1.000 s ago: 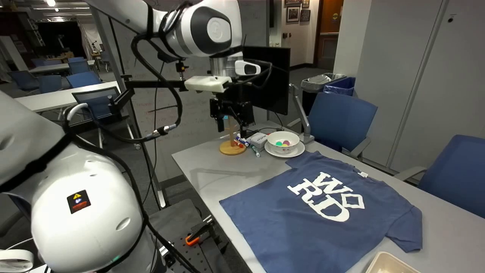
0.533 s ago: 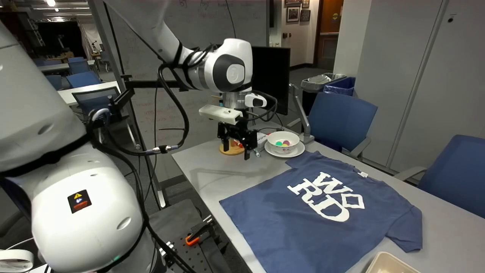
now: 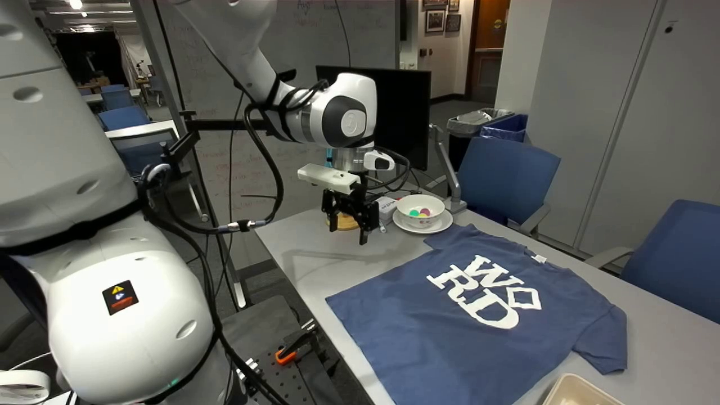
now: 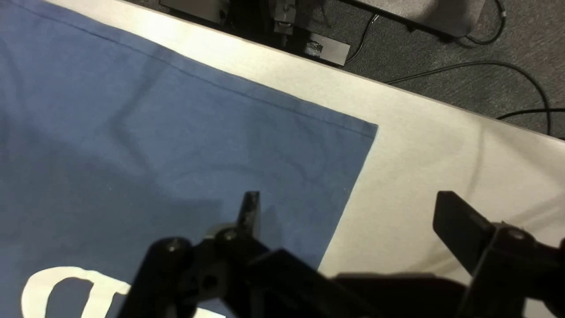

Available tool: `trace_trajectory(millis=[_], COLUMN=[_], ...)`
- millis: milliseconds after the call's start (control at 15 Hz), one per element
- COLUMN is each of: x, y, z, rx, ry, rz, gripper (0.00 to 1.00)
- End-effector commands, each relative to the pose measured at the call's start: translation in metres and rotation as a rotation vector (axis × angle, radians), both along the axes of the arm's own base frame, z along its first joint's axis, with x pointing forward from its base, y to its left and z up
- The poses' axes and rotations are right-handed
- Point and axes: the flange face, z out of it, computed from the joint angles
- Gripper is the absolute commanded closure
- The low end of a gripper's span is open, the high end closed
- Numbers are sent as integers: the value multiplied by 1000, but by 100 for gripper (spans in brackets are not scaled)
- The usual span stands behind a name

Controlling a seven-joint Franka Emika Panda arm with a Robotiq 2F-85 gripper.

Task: Fold the blue shirt twice

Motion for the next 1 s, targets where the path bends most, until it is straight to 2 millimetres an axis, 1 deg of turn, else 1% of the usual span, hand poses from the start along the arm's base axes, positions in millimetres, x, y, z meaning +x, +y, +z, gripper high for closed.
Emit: trace_trajectory(millis=[0,267,467,600,800,933], x=[7,7,5,0,-6,-8], y=[5,17,34,49,73,83], z=[-36,-92,-126,-145,-167,-183], rx=[-36,-43,-46,-35,-19,-21], ry=[-5,-20,-19,-9,10,32], rz=[-6,13,52,87,129,145], gripper=[0,0,0,0,0,0])
